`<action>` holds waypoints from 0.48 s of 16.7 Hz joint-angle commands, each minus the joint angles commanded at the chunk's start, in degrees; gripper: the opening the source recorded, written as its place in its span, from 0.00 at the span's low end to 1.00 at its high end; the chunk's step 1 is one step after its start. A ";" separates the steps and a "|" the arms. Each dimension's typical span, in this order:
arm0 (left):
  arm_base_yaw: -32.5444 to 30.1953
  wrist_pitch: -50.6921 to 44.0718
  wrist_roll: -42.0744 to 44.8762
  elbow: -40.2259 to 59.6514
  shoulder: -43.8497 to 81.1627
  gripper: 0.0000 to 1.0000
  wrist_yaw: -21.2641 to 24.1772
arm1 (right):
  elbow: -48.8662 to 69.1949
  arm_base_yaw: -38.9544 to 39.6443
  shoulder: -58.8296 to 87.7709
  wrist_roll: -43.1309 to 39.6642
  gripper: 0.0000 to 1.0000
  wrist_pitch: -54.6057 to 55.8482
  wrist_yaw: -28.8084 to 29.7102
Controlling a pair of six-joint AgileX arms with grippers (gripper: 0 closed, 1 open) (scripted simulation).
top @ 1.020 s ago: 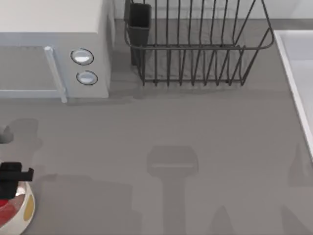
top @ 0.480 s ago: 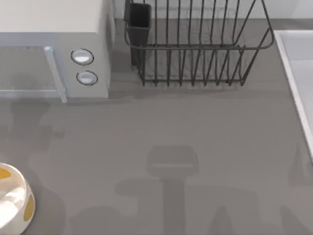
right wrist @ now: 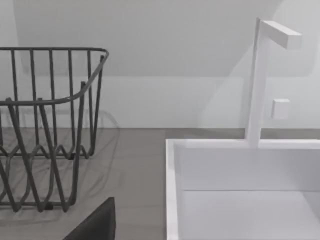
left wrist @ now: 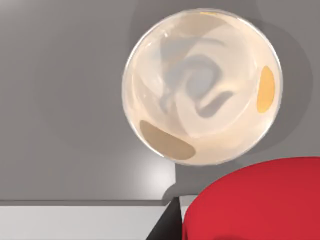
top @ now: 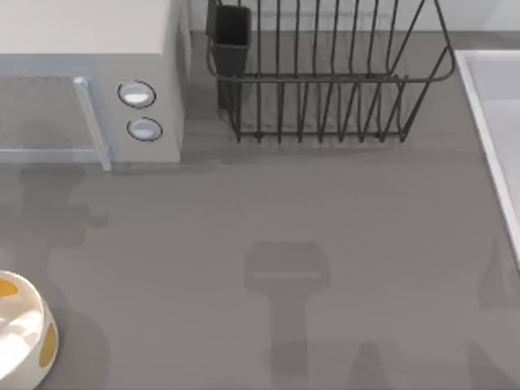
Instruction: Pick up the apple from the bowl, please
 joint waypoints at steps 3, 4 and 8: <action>0.14 0.16 0.01 -0.04 0.31 0.00 -0.04 | 0.00 0.00 0.00 0.00 1.00 0.00 0.00; -0.40 0.25 -0.51 0.59 0.99 0.00 -0.03 | 0.00 0.00 0.00 0.00 1.00 0.00 0.00; -6.37 1.50 -6.39 7.48 9.94 0.00 0.03 | 0.00 0.00 0.00 0.00 1.00 0.00 0.00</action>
